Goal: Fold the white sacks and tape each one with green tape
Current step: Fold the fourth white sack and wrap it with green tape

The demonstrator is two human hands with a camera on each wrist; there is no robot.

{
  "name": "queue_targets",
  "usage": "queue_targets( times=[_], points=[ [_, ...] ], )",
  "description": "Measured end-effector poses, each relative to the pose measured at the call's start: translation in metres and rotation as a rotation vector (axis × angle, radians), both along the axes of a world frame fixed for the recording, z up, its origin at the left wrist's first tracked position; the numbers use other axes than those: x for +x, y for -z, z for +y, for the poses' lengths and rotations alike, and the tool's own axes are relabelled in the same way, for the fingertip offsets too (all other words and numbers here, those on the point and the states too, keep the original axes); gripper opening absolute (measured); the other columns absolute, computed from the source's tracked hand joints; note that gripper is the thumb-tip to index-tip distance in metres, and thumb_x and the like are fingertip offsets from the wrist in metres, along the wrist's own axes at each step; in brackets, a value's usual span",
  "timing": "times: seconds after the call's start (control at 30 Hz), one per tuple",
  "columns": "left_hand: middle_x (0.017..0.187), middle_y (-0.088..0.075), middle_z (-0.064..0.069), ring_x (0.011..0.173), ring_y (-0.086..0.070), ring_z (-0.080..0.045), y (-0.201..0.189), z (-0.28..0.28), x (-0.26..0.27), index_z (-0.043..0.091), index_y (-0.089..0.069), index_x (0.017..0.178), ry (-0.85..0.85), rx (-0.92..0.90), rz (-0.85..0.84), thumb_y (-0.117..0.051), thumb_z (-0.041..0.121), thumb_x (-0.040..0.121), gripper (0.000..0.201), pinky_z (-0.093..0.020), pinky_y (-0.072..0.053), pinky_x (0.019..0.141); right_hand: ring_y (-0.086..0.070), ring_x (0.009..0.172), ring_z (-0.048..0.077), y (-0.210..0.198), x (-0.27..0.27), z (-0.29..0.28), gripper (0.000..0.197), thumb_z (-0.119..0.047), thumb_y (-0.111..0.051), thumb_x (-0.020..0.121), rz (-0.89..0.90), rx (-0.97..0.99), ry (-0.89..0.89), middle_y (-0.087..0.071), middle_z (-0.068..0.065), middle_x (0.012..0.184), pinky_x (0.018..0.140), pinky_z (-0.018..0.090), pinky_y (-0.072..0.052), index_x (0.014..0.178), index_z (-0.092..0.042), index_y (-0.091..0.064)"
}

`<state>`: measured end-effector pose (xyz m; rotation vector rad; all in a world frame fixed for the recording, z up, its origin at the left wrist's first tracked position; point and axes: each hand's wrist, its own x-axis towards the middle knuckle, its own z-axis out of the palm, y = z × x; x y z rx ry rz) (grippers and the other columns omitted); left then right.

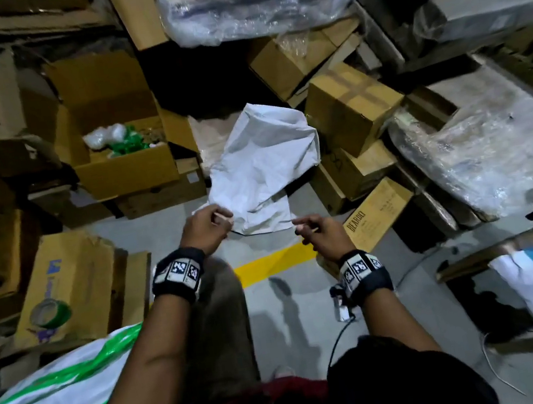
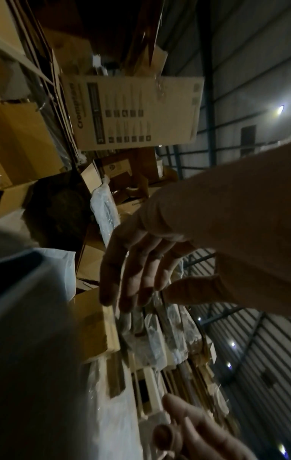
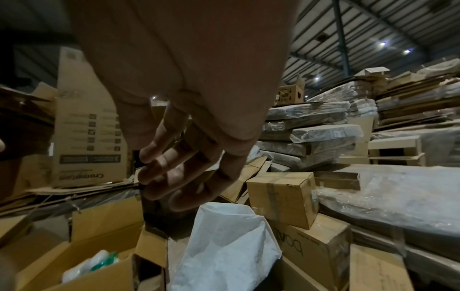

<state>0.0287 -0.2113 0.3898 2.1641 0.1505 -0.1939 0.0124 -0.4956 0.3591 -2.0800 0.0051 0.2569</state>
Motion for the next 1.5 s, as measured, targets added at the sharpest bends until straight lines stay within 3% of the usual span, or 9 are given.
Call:
queue_targets(
  times=[0.33, 0.7, 0.83, 1.0, 1.1, 1.23, 1.3, 1.37, 1.5],
  points=[
    [0.080, -0.071, -0.007, 0.065, -0.070, -0.020, 0.013, 0.022, 0.124, 0.017, -0.070, 0.093, -0.047, -0.061, 0.049, -0.071, 0.016, 0.091, 0.002, -0.032, -0.052, 0.051, -0.072, 0.080, 0.014, 0.018, 0.126, 0.019, 0.018, -0.024, -0.063, 0.097, -0.059, 0.147, 0.075, -0.074, 0.004, 0.098, 0.070, 0.029, -0.056, 0.105, -0.038, -0.070],
    [0.074, -0.066, -0.012, 0.068, -0.061, -0.025, 0.072, -0.006, 0.404, 0.026, -0.066, 0.083, 0.135, -0.061, 0.237, -0.068, 0.014, 0.091, 0.015, -0.030, -0.045, 0.058, -0.069, 0.084, 0.015, 0.040, 0.397, 0.005, 0.016, -0.020, -0.063, 0.097, -0.092, -0.042, 0.228, -0.074, 0.004, 0.094, 0.070, 0.018, -0.049, 0.109, -0.024, -0.073],
    [0.074, -0.072, -0.005, 0.067, -0.065, -0.020, 0.085, -0.034, 0.484, 0.026, -0.070, 0.082, 0.162, -0.106, 0.325, -0.073, 0.021, 0.087, 0.008, -0.029, -0.049, 0.054, -0.070, 0.082, 0.009, 0.046, 0.470, -0.006, 0.017, -0.020, -0.060, 0.097, -0.164, -0.085, 0.256, -0.075, -0.002, 0.090, 0.075, 0.033, -0.058, 0.107, -0.022, -0.074],
    [0.104, -0.071, -0.024, 0.078, -0.065, -0.028, 0.134, -0.095, 0.595, 0.008, -0.067, 0.096, -0.139, -0.560, 0.615, -0.063, 0.018, 0.096, 0.011, -0.043, -0.058, 0.073, -0.071, 0.080, 0.011, 0.088, 0.561, -0.036, 0.021, -0.025, -0.056, 0.096, -0.187, -0.104, 0.368, -0.076, -0.004, 0.088, 0.075, 0.040, -0.059, 0.106, -0.025, -0.075],
    [0.097, -0.056, -0.014, 0.082, -0.056, -0.025, 0.186, -0.133, 0.642, 0.013, -0.059, 0.104, -0.311, -0.845, 0.815, -0.061, 0.031, 0.098, 0.019, -0.044, -0.058, 0.077, -0.071, 0.078, 0.014, 0.121, 0.610, -0.046, 0.021, -0.024, -0.058, 0.095, -0.192, -0.022, 0.397, -0.076, -0.004, 0.088, 0.074, 0.042, -0.060, 0.108, -0.024, -0.074],
    [0.131, -0.043, -0.008, 0.119, -0.052, -0.038, 0.288, -0.160, 0.709, 0.023, -0.038, 0.147, -0.600, -0.790, 0.824, -0.067, 0.064, 0.084, 0.080, -0.062, -0.050, 0.093, -0.071, 0.083, 0.013, 0.168, 0.649, -0.069, 0.026, -0.033, -0.057, 0.093, -0.142, -0.040, 0.186, -0.076, -0.002, 0.094, 0.075, 0.038, -0.060, 0.110, -0.022, -0.073],
    [0.146, -0.048, -0.011, 0.101, -0.061, -0.033, 0.340, -0.158, 0.731, 0.024, -0.029, 0.155, -0.691, -0.663, 0.768, -0.064, 0.087, 0.066, 0.114, -0.053, -0.055, 0.083, -0.071, 0.083, 0.010, 0.181, 0.647, -0.082, 0.026, -0.034, -0.057, 0.093, -0.137, -0.057, 0.080, -0.076, -0.005, 0.094, 0.074, 0.034, -0.059, 0.109, -0.023, -0.074],
    [0.147, -0.050, -0.016, 0.077, -0.057, -0.017, 0.351, -0.164, 0.741, 0.014, -0.033, 0.155, -0.743, -0.664, 0.651, -0.055, 0.075, 0.084, 0.096, -0.033, -0.053, 0.068, -0.069, 0.082, 0.006, 0.196, 0.644, -0.096, 0.021, -0.028, -0.059, 0.095, -0.146, -0.005, -0.002, -0.074, -0.004, 0.094, 0.072, 0.029, -0.057, 0.108, -0.020, -0.074],
    [0.145, -0.051, -0.013, 0.095, -0.055, -0.019, 0.340, -0.172, 0.714, 0.008, -0.044, 0.147, -0.898, -0.571, 0.587, -0.050, 0.043, 0.102, 0.057, -0.025, -0.050, 0.069, -0.071, 0.086, 0.005, 0.198, 0.635, -0.105, 0.020, -0.032, -0.059, 0.098, 0.031, 0.069, -0.062, -0.074, -0.003, 0.095, 0.076, 0.031, -0.058, 0.110, -0.023, -0.073]
  ],
)
